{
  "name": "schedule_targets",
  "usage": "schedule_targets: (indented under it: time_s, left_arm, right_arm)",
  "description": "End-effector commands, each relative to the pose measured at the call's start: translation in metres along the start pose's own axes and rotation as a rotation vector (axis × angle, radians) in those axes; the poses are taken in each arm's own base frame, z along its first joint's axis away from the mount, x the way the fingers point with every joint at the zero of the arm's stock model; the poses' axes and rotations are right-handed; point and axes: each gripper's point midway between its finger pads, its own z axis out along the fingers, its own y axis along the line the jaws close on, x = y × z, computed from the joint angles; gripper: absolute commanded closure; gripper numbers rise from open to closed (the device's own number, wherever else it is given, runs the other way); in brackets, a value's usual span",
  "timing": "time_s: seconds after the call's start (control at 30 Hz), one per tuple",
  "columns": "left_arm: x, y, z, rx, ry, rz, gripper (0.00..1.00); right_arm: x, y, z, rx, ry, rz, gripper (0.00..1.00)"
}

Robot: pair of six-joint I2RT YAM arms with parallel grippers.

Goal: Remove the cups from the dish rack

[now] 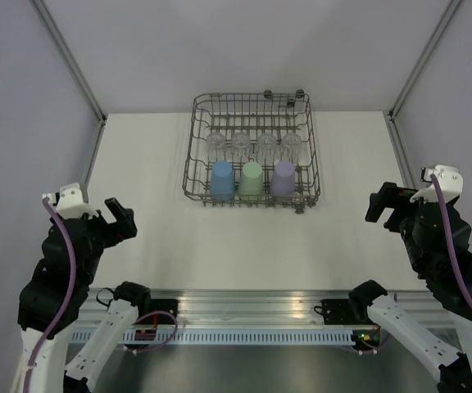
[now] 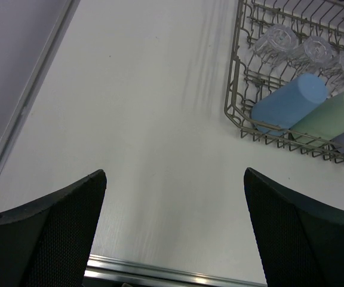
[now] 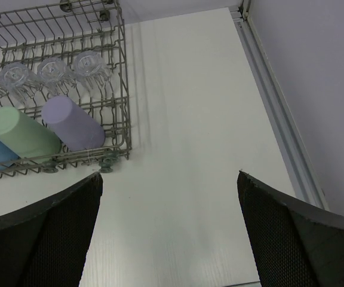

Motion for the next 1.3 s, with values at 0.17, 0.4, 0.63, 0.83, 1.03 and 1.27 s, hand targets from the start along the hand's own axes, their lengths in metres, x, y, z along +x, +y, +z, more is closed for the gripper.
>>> schedule_targets:
  time_s: [0.17,0.4,0.63,0.83,1.03,1.27]
  left_arm:
    - [-0.013,-0.002,0.0,0.004,-0.067,-0.064,0.0]
    - [-0.025,-0.039,0.016,0.119,-0.016,-0.087,0.0]
    - [-0.042,-0.089,0.058,0.218,0.092,-0.064,0.0]
    - [-0.037,-0.123,0.1,0.195,0.173,-0.052,0.0]
    - [-0.016,-0.184,0.137,0.179,0.228,0.052,0.0]
    - [0.01,-0.23,0.18,0.201,0.268,0.152,0.0]
  right_arm:
    - [-0.002,-0.001,-0.004,-0.007,-0.01,0.008,0.02]
    - [0.014,0.024,0.005,-0.117,0.039,0.004,0.02]
    - [0.026,0.027,0.011,-0.117,0.073,0.008,0.02]
    - [0.039,0.043,0.01,-0.203,0.106,0.03,0.02]
    - [0.042,0.047,0.005,-0.241,0.114,0.037,0.02]
    - [0.044,0.041,-0.006,-0.248,0.117,0.046,0.02]
